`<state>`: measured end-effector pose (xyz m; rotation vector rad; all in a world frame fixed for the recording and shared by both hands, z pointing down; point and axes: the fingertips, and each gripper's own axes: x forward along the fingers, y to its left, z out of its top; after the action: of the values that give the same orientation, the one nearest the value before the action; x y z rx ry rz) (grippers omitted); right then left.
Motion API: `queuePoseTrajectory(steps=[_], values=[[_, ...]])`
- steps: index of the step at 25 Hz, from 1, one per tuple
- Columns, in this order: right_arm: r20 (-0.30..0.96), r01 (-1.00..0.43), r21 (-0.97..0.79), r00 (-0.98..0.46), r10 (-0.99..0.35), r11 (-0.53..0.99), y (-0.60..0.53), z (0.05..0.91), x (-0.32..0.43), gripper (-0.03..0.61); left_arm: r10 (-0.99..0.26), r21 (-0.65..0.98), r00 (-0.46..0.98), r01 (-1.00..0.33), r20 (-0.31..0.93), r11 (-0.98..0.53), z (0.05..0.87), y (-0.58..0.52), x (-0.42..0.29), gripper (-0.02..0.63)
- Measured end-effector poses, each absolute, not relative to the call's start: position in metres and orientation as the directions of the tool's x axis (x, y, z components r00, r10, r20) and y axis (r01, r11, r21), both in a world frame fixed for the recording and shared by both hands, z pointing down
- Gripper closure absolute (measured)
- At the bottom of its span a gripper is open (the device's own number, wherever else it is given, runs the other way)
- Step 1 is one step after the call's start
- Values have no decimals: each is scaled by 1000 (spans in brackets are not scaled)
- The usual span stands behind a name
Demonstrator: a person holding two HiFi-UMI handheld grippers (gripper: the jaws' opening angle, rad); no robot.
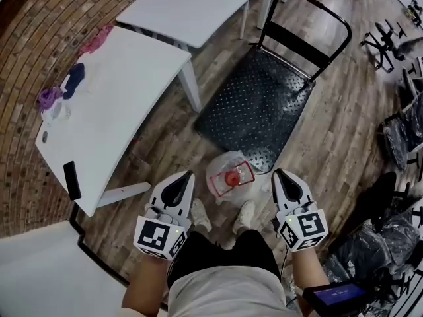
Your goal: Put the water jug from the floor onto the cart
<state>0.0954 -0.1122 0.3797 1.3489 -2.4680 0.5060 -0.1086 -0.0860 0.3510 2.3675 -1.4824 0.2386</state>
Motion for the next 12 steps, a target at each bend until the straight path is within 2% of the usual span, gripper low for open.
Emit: queuePoseTrajectory(steps=[12], values=[[463,-834,-151,-534,-708,530,-113,479,65,574,-827,232,410,-910,385,-344,458,-78,-140,615]])
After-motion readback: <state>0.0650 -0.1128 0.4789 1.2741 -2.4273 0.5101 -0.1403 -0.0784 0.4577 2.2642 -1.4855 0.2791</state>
